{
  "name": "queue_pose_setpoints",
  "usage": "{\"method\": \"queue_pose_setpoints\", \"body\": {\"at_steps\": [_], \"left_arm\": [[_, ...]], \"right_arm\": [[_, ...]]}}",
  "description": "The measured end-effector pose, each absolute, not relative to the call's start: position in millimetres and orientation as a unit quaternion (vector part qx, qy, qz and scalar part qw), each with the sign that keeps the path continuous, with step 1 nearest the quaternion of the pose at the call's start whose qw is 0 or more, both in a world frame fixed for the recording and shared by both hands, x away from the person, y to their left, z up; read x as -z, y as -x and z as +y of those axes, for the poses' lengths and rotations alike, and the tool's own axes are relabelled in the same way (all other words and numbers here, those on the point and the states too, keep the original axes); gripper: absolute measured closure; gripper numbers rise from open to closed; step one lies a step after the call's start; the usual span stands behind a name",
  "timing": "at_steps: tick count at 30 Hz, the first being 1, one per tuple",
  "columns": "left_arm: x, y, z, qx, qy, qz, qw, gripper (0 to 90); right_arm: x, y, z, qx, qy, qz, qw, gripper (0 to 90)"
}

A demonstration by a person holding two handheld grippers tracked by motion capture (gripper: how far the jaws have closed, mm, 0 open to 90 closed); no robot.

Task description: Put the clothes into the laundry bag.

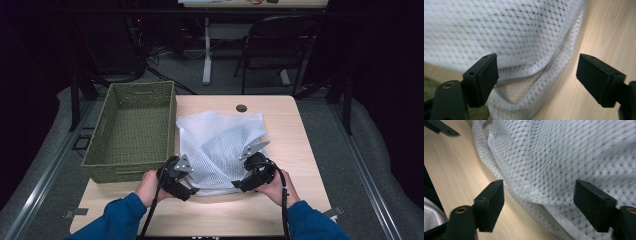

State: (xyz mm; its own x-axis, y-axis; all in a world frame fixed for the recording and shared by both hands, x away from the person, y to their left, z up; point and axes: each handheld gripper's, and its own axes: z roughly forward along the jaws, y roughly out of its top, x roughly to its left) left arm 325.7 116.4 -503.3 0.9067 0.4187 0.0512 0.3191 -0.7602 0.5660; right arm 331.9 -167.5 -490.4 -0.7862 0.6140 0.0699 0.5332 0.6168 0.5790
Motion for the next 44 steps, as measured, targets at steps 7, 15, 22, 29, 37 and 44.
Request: {"method": "queue_pose_setpoints", "body": {"at_steps": [7,15,22,29,37,44], "left_arm": [[484.3,-311.1,139.7,-0.113,-0.921,0.217,0.303,14.3],[467.7,-293.7,186.7,-0.146,-0.9,0.273,0.306,10.4],[468.3,-282.8,228.9,-0.164,-0.878,0.33,0.307,9.3],[479.0,-272.0,254.6,-0.176,-0.86,0.38,0.292,6.7],[490.7,-269.0,268.5,-0.176,-0.85,0.402,0.293,5.3],[497.0,-272.1,268.1,-0.15,-0.862,0.388,0.291,0.6]], "right_arm": [[479.9,-320.4,-192.8,-0.308,-0.357,0.877,0.098,8.3],[471.0,-299.4,-237.4,-0.323,-0.401,0.848,0.126,2.4],[470.1,-282.0,-278.9,-0.333,-0.463,0.808,0.145,1.2],[475.8,-264.8,-304.2,-0.324,-0.502,0.787,0.156,0.0],[485.3,-251.5,-314.6,-0.322,-0.523,0.773,0.163,0.0],[489.6,-255.6,-313.1,-0.314,-0.522,0.777,0.157,0.0]]}}
